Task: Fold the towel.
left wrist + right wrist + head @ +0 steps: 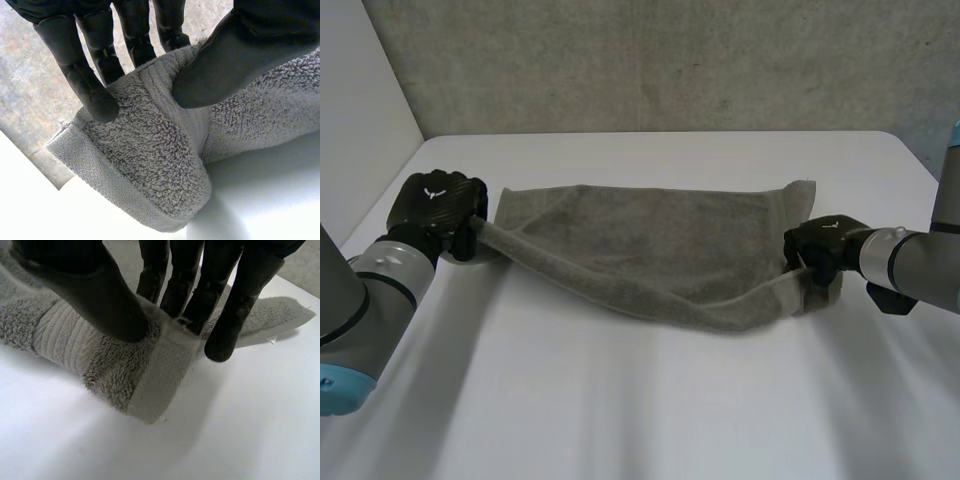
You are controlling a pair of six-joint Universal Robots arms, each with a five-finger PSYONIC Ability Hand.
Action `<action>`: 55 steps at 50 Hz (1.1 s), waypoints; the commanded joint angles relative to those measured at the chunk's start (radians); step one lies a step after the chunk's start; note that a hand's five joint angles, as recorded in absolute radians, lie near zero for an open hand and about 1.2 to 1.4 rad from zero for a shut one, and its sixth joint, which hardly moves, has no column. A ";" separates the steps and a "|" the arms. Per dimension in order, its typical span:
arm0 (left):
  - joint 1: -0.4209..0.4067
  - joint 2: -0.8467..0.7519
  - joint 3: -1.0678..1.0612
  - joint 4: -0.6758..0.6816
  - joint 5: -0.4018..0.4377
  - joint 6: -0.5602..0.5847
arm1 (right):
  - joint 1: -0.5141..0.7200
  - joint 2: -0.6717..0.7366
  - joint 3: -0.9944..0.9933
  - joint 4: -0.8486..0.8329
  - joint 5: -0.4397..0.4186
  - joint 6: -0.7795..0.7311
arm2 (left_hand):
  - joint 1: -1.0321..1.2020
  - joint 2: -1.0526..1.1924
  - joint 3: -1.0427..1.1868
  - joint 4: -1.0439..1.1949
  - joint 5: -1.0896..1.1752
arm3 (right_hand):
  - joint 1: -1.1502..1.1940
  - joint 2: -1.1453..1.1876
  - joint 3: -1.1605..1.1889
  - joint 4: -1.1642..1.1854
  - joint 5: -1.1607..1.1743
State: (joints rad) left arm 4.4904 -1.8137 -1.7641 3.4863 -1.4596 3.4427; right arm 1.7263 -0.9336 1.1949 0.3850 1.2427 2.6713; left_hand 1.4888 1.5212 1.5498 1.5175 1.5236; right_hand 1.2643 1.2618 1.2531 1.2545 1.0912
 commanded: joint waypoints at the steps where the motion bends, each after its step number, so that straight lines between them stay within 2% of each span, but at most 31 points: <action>1: 0.016 -0.001 0.003 0.002 0.001 0.001 | -0.005 -0.007 0.012 0.005 -0.006 -0.001 | -0.093 -0.125 -0.154 -0.121 -0.302 | 0.132 0.134 0.143 0.142 0.130; 6: 0.027 0.004 0.017 0.000 0.001 0.003 | -0.011 -0.050 0.015 0.012 -0.031 0.001 | -0.093 -0.125 -0.154 -0.121 -0.302 | 0.132 0.134 0.143 0.142 0.130; 8: 0.029 0.025 0.031 -0.001 0.001 0.009 | -0.020 -0.167 0.020 0.015 -0.072 0.002 | -0.093 -0.125 -0.154 -0.121 -0.302 | 0.132 0.134 0.143 0.142 0.130; 11: 0.030 0.057 0.040 -0.006 0.002 0.007 | -0.033 -0.232 0.023 0.008 -0.097 0.007 | -0.093 -0.125 -0.154 -0.121 -0.302 | 0.132 0.134 0.143 0.142 0.130; 13: 0.033 0.131 0.057 -0.010 0.002 0.006 | -0.063 -0.357 0.018 -0.008 -0.118 0.022 | -0.093 -0.125 -0.154 -0.121 -0.302 | 0.132 0.134 0.143 0.142 0.130; 14: 0.033 0.131 0.057 -0.010 0.002 0.006 | -0.063 -0.358 0.018 -0.008 -0.118 0.022 | -0.093 -0.125 -0.154 -0.121 -0.302 | 0.132 0.134 0.143 0.142 0.130; 16: 0.033 0.206 0.077 -0.009 0.004 0.006 | -0.086 -0.482 0.003 -0.044 -0.117 0.044 | -0.093 -0.125 -0.154 -0.121 -0.302 | 0.132 0.134 0.143 0.142 0.130; 21: 0.035 0.296 0.123 -0.015 0.030 0.006 | -0.129 -0.625 -0.024 -0.063 -0.111 0.062 | -0.093 -0.125 -0.154 -0.121 -0.302 | 0.132 0.134 0.143 0.142 0.130; 26: 0.033 0.329 0.166 -0.050 0.076 0.006 | -0.175 -0.688 -0.031 -0.063 -0.118 0.065 | -0.093 -0.125 -0.154 -0.121 -0.302 | 0.132 0.134 0.143 0.142 0.130; 33: 0.041 0.292 0.233 -0.145 0.122 0.007 | -0.174 -0.654 -0.048 -0.048 -0.112 0.055 | -0.093 -0.125 -0.154 -0.121 -0.302 | 0.132 0.134 0.143 0.142 0.130; 35: 0.043 0.187 0.271 -0.189 0.125 0.012 | -0.157 -0.569 -0.072 -0.028 -0.108 0.038 | -0.093 -0.125 -0.154 -0.121 -0.302 | 0.132 0.134 0.143 0.142 0.130; 39: 0.043 0.076 0.333 -0.237 0.125 0.029 | -0.111 -0.474 -0.106 -0.011 -0.097 -0.011 | -0.093 -0.125 -0.154 -0.121 -0.302 | 0.132 0.134 0.143 0.142 0.130; 41: 0.041 0.025 0.364 -0.262 0.123 0.046 | -0.091 -0.426 -0.121 -0.006 -0.080 -0.042 | -0.093 -0.125 -0.154 -0.121 -0.302 | 0.132 0.134 0.143 0.142 0.130; 43: 0.041 -0.091 0.435 -0.286 0.119 0.094 | -0.059 -0.310 -0.162 -0.005 -0.017 -0.103 | -0.093 -0.125 -0.154 -0.121 -0.302 | 0.132 0.134 0.143 0.142 0.130; 44: 0.041 -0.092 0.436 -0.286 0.119 0.095 | -0.059 -0.309 -0.163 -0.005 -0.017 -0.103 | -0.093 -0.125 -0.154 -0.121 -0.302 | 0.132 0.134 0.143 0.142 0.130; 46: 0.030 -0.188 0.518 -0.294 0.111 0.151 | -0.030 -0.193 -0.231 -0.009 0.046 -0.166 | -0.093 -0.125 -0.154 -0.121 -0.302 | 0.132 0.134 0.143 0.142 0.130; 47: 0.030 -0.188 0.518 -0.294 0.111 0.151 | -0.030 -0.192 -0.232 -0.009 0.046 -0.166 | -0.093 -0.125 -0.154 -0.121 -0.302 | 0.132 0.134 0.143 0.142 0.130; 49: 0.024 -0.258 0.595 -0.288 0.108 0.196 | 0.008 -0.096 -0.314 -0.017 0.081 -0.215 | -0.093 -0.125 -0.154 -0.121 -0.302 | 0.132 0.134 0.143 0.142 0.130; 52: 0.024 -0.282 0.640 -0.285 0.107 0.201 | 0.024 -0.059 -0.360 -0.032 0.090 -0.229 | -0.093 -0.125 -0.154 -0.121 -0.302 | 0.132 0.134 0.143 0.142 0.130; 55: 0.015 -0.292 0.721 -0.265 0.096 0.182 | 0.042 -0.027 -0.426 -0.135 0.103 -0.231 | -0.093 -0.125 -0.154 -0.121 -0.302 | 0.132 0.134 0.143 0.142 0.130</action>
State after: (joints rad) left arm 4.5171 -2.0544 -1.1803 3.1948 -1.3510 3.6176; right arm 1.7253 -1.0588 0.9010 0.3608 1.3089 2.4741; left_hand 1.4932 1.5212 1.5502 1.5176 1.5236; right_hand 1.3444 1.3269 1.3481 1.3490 1.1722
